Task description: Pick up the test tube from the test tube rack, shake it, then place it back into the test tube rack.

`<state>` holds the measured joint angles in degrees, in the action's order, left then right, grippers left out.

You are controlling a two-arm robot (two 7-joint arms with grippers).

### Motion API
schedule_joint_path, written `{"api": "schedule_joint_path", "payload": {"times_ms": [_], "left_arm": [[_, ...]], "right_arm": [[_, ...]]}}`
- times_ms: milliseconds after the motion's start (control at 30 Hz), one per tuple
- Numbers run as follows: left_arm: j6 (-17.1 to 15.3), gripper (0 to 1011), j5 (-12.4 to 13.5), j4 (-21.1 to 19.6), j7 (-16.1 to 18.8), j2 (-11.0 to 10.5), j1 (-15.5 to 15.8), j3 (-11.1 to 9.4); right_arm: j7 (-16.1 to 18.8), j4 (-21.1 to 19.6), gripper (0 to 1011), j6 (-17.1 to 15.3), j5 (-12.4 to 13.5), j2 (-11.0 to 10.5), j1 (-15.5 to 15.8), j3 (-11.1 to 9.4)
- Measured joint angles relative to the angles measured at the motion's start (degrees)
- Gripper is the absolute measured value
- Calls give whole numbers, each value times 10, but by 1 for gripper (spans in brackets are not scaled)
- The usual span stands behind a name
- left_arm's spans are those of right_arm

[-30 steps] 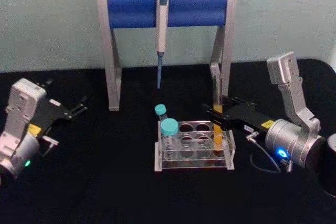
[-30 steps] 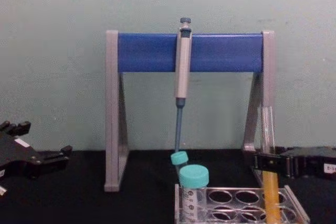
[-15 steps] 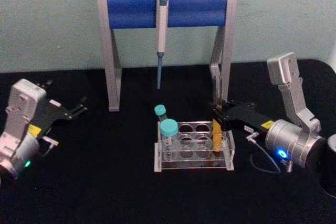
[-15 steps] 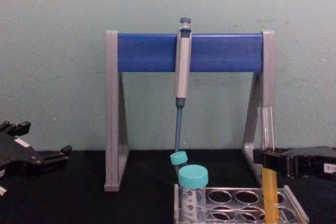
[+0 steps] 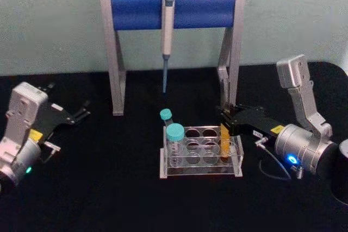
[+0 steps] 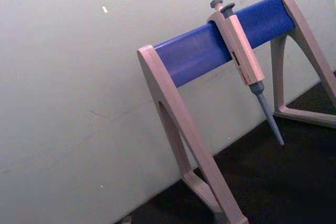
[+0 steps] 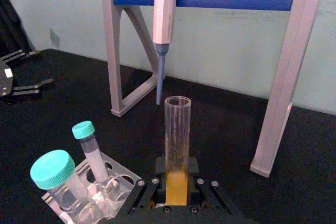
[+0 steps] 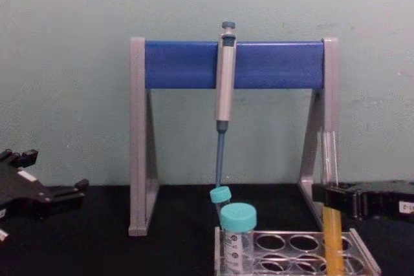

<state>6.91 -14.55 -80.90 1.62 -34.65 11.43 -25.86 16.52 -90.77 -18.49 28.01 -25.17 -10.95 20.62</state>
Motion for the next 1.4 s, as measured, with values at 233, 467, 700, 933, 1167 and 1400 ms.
{"api": "schedule_joint_path", "payload": {"times_ms": [233,467,700,933,1167,1400], "left_arm": [[0,1001,0,0,0,0,0,0],[0,1001,0,0,0,0,0,0],[0,1002,0,0,0,0,0,0],[0,1001,0,0,0,0,0,0],[0,1001,0,0,0,0,0,0],[0,1001,0,0,0,0,0,0]], "right_arm": [[2,-6,226,12,-13,-5,3,4],[7,-12,226,21,-27,-7,9,6],[8,-18,226,27,-36,-7,16,1],[9,-23,226,35,-38,-6,26,-9],[13,-31,226,43,-33,-5,35,-18],[17,-40,226,51,-28,-7,42,-24]]}}
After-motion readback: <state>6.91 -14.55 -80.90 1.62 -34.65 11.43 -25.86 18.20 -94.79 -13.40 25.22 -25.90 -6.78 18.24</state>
